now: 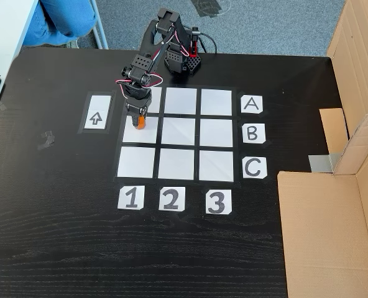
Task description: Pick up the round, orange token and place it in the grid on square B1.
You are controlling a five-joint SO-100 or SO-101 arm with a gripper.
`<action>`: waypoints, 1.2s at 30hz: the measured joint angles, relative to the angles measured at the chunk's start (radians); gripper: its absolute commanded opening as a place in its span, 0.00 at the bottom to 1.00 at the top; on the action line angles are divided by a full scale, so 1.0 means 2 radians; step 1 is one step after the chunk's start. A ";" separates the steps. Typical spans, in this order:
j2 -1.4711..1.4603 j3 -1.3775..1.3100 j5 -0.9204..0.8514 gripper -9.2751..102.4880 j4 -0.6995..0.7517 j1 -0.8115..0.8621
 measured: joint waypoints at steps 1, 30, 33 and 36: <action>-0.001 0.001 0.002 0.31 0.000 0.000; 0.172 0.153 0.021 0.95 -0.067 0.058; 0.240 0.199 0.021 0.95 -0.082 0.077; 0.309 0.242 0.010 0.95 -0.108 0.117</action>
